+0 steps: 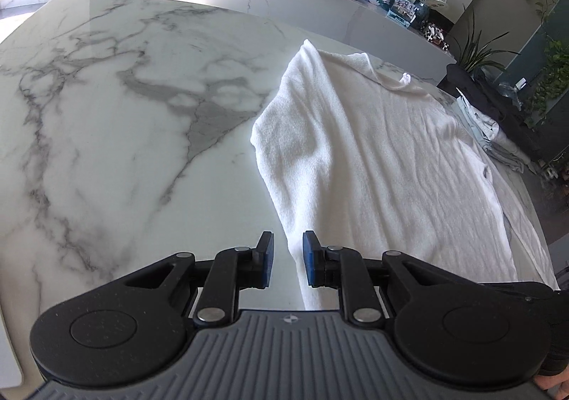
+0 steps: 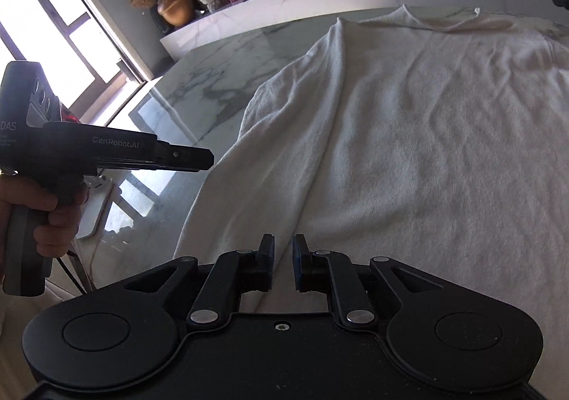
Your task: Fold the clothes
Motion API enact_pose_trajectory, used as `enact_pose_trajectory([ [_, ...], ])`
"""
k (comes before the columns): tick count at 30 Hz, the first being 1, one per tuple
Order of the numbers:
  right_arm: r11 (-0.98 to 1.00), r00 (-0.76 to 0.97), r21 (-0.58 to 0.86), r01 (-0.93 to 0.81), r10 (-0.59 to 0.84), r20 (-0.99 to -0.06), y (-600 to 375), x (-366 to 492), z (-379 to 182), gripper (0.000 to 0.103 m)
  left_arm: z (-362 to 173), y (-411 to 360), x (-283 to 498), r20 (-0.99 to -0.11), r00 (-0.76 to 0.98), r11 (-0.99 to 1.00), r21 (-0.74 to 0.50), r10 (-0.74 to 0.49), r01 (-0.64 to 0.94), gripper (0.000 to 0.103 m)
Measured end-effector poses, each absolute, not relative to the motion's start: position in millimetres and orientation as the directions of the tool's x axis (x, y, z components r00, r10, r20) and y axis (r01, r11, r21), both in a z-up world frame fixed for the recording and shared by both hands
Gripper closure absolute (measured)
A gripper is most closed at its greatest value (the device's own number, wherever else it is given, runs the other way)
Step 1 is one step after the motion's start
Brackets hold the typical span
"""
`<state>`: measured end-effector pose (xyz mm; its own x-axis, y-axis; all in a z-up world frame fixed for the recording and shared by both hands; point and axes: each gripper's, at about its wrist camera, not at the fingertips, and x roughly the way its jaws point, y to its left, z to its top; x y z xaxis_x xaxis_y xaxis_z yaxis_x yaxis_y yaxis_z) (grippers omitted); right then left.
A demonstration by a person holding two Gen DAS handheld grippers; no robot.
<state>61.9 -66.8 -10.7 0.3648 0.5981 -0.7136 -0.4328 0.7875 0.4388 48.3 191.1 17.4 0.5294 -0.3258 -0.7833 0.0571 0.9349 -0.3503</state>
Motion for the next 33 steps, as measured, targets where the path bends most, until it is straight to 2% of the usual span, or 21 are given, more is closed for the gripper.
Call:
enact_pose_trajectory([
  [4,0.786,0.346,0.449,-0.424,0.599,-0.722,-63,43,-11,0.088,21,166,8,-0.809,0.477,0.935,-0.342,-0.344,0.094,0.086],
  [11,0.794,0.375,0.446,-0.414,0.595,-0.711,-56,24,-9,0.088,1,141,-26,-0.847,0.405,0.935,-0.351,-0.344,0.062,0.086],
  [13,0.798,0.386,0.436,-0.416,0.589,-0.71,-54,23,-9,0.092,1,138,-29,-0.845,0.423,0.942,-0.331,-0.326,0.064,0.086],
  [14,0.798,0.385,0.438,-0.413,0.589,-0.71,-54,23,-10,0.098,1,138,-30,-0.846,0.428,0.944,-0.325,-0.319,0.061,0.086],
  [15,0.798,0.384,0.442,-0.409,0.59,-0.71,-54,23,-10,0.1,1,137,-30,-0.846,0.433,0.946,-0.319,-0.312,0.058,0.092],
  [18,0.807,0.404,0.439,-0.395,0.582,-0.706,-60,22,-12,0.102,3,135,-33,-0.849,0.449,0.958,-0.279,-0.277,0.063,0.101],
  [26,0.846,0.438,0.4,-0.353,0.527,-0.728,-68,23,-16,0.102,12,131,-42,-0.864,0.468,0.981,-0.188,-0.186,0.044,0.102],
  [28,0.844,0.437,0.405,-0.352,0.531,-0.726,-69,21,-18,0.102,10,132,-43,-0.867,0.458,0.978,-0.208,-0.198,0.028,0.1],
  [33,0.84,0.433,0.423,-0.339,0.539,-0.723,-81,17,-14,0.093,13,134,-54,-0.866,0.457,0.973,-0.231,-0.202,-0.008,0.081],
])
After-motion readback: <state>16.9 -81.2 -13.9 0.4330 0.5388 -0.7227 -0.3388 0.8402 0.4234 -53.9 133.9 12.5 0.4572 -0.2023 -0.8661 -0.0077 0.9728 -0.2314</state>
